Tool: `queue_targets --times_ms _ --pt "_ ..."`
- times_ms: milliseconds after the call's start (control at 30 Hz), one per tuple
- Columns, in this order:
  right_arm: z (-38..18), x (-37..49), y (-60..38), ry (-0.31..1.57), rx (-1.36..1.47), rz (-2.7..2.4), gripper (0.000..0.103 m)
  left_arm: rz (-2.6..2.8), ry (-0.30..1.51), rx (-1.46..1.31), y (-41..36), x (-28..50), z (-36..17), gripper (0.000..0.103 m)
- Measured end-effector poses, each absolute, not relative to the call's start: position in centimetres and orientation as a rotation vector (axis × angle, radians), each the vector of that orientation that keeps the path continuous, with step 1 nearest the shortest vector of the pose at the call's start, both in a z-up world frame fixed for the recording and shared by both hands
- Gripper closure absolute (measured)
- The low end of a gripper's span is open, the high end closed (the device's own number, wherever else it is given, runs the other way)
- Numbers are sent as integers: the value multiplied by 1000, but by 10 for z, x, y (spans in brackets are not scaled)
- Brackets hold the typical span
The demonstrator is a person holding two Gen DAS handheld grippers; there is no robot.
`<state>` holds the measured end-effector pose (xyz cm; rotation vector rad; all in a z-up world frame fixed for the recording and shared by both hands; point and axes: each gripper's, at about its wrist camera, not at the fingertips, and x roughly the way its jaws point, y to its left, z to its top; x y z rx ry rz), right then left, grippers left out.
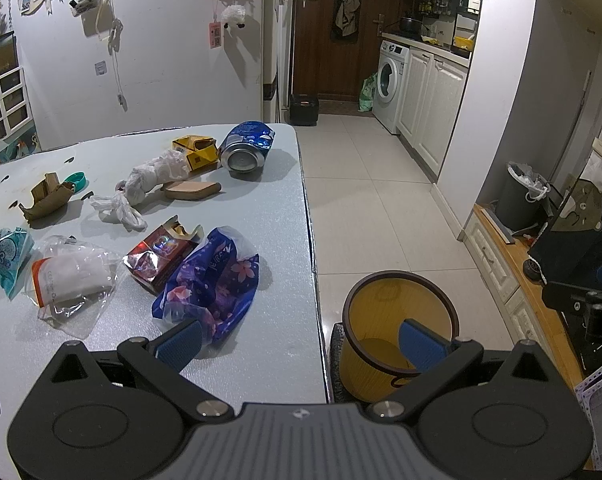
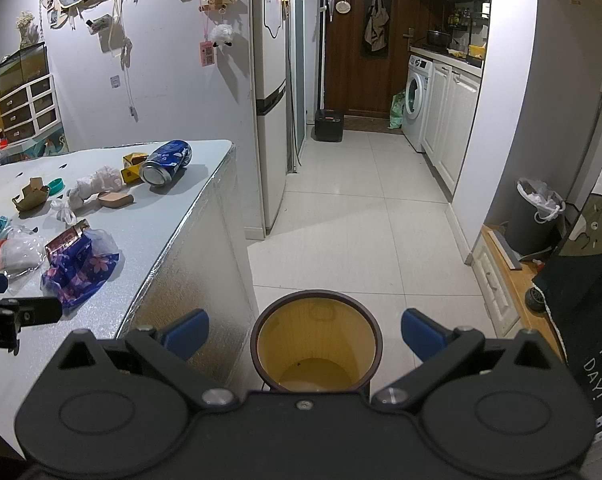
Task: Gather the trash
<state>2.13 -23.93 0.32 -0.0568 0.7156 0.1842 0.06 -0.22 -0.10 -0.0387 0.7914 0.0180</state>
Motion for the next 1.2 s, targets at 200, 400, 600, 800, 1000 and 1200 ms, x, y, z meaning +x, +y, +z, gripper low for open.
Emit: queue_targets --times_ms 200,400,600,800,1000,1200 --pt "4 21 -239 717 -57 188 0 19 792 -39 -1 1 -2 0" --pt "3 22 -239 714 -59 189 0 24 792 -39 -4 0 -5 0" --pt "2 26 -239 707 -77 223 0 41 781 -36 -10 -3 -2 0" --pt "5 35 -246 694 -101 288 0 111 749 -78 -16 -6 7 0" --pt "12 53 -250 669 -104 379 0 214 700 -124 -18 -9 25 0" --pt "20 71 -238 642 -108 493 0 320 648 -144 -10 -16 45 0"
